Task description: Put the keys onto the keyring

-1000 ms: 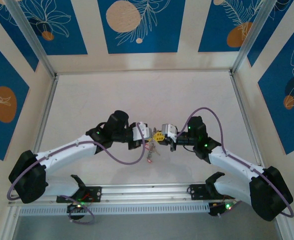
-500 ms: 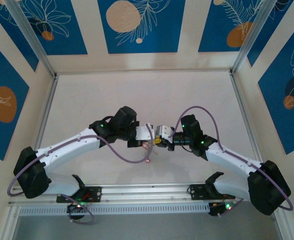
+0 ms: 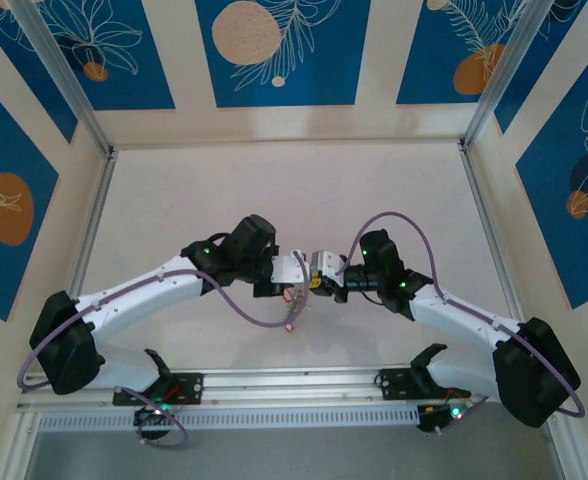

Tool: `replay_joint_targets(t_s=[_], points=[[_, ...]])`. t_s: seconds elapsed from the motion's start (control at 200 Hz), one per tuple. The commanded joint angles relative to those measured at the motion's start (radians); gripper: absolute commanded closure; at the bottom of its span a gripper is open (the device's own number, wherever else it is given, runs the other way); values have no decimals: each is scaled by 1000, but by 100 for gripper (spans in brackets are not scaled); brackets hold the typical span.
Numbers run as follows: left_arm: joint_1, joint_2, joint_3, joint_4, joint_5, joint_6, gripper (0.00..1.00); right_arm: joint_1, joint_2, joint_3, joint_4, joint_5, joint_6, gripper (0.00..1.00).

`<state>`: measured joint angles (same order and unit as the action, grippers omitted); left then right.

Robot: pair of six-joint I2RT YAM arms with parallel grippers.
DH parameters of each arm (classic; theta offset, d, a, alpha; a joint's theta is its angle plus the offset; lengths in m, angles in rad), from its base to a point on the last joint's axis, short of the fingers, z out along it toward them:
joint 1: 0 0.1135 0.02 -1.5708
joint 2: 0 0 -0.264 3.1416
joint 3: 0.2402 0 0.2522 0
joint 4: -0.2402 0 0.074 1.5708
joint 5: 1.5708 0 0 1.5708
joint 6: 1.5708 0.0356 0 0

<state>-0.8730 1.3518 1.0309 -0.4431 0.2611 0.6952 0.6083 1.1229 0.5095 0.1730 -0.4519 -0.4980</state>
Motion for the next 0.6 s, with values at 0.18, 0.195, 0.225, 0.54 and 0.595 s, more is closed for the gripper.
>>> replay_joint_targets(t_s=[0.18, 0.195, 0.225, 0.54, 0.595], points=[[-13, 6, 3, 71, 16, -31, 98, 22, 14, 15, 90, -24, 52, 100], [-13, 2, -1, 77, 18, -33, 97, 22, 14, 15, 93, -26, 53, 100], [-13, -8, -13, 90, 22, -35, 95, 20, 10, 10, 106, -27, 61, 100], [23, -106, -151, 237, 52, -126, 80, -12, -26, -94, 354, -95, 168, 100], [28, -113, -165, 253, 52, -137, 82, -12, -29, -106, 388, -98, 179, 100]])
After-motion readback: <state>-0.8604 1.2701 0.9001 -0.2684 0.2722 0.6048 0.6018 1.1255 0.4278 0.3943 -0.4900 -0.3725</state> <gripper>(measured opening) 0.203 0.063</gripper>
